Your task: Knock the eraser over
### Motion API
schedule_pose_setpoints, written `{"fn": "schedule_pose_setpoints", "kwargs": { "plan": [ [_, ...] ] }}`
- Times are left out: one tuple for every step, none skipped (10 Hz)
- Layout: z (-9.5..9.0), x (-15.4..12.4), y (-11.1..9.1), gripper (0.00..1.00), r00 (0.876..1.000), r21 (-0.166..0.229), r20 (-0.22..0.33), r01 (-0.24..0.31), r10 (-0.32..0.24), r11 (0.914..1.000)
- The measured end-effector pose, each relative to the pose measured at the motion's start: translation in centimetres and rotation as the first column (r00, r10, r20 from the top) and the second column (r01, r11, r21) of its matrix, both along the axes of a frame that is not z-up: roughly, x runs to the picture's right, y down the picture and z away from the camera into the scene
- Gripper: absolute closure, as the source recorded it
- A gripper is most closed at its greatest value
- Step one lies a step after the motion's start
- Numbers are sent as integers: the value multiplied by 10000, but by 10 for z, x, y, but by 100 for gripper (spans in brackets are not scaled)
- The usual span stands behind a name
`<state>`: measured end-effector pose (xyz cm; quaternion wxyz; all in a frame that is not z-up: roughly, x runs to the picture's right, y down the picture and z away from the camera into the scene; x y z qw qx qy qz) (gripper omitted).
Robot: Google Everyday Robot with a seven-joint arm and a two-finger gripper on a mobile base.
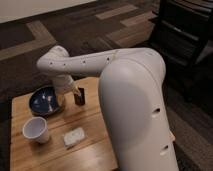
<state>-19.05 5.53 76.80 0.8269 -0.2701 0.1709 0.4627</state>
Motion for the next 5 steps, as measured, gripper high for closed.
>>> {"fn": "schedule_pose_setpoints", "kwargs": {
  "plan": [
    [1, 1, -2, 35, 10000, 50, 13, -18, 18, 10000],
    [1, 1, -2, 35, 10000, 82, 35, 6, -7, 10000],
    [0, 1, -2, 35, 10000, 108, 52, 38, -39, 9999],
    [-3, 0, 0, 35, 9999, 140, 124, 67, -69, 9999],
    [-5, -2, 2, 35, 9998, 132, 176, 8, -10, 9999]
  ]
}}
